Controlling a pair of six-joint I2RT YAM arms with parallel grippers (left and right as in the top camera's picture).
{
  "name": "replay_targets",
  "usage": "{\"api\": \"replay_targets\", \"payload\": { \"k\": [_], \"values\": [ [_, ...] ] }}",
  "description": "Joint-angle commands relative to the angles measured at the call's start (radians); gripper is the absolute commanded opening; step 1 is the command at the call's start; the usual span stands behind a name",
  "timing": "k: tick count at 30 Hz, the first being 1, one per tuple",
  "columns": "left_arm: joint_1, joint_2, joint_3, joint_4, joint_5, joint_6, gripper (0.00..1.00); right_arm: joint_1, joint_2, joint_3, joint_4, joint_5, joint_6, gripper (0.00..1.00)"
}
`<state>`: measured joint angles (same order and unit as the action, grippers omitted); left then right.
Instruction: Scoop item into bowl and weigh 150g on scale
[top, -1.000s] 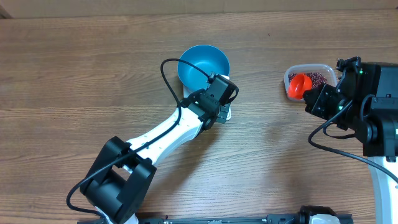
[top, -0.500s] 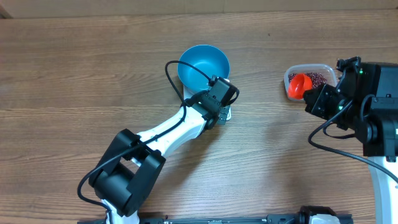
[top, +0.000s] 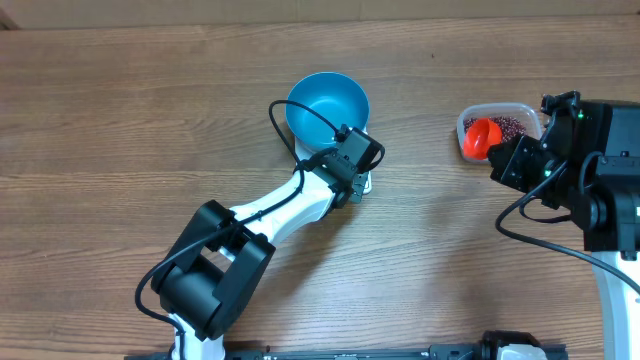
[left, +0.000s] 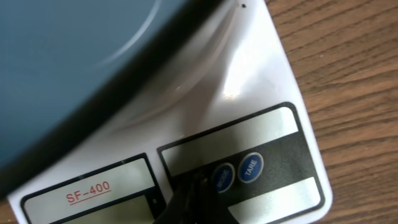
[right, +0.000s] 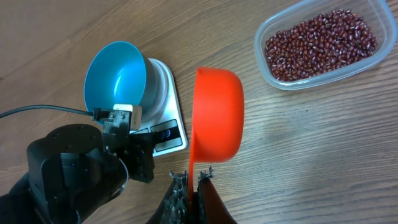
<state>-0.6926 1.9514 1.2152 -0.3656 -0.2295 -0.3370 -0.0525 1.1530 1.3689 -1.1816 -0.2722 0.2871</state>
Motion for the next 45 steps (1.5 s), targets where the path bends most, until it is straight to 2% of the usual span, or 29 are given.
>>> {"api": "replay_targets", "payload": {
  "k": [1, 15, 24, 45],
  "values": [
    [0.005, 0.012, -0.01, 0.005, -0.043, -0.011, 0.04, -0.005, -0.002, 0.029, 0.008, 0.01, -0.008, 0.04],
    [0.005, 0.028, -0.01, 0.011, -0.026, -0.011, 0.04, -0.005, -0.002, 0.029, 0.025, 0.01, -0.004, 0.04],
    [0.005, 0.029, -0.01, 0.014, 0.039, 0.001, 0.04, -0.005, -0.002, 0.029, 0.024, 0.01, -0.004, 0.04],
    [0.032, 0.056, -0.01, -0.002, 0.019, -0.045, 0.04, -0.005, -0.002, 0.029, 0.024, 0.01, -0.004, 0.04]
  ]
}}
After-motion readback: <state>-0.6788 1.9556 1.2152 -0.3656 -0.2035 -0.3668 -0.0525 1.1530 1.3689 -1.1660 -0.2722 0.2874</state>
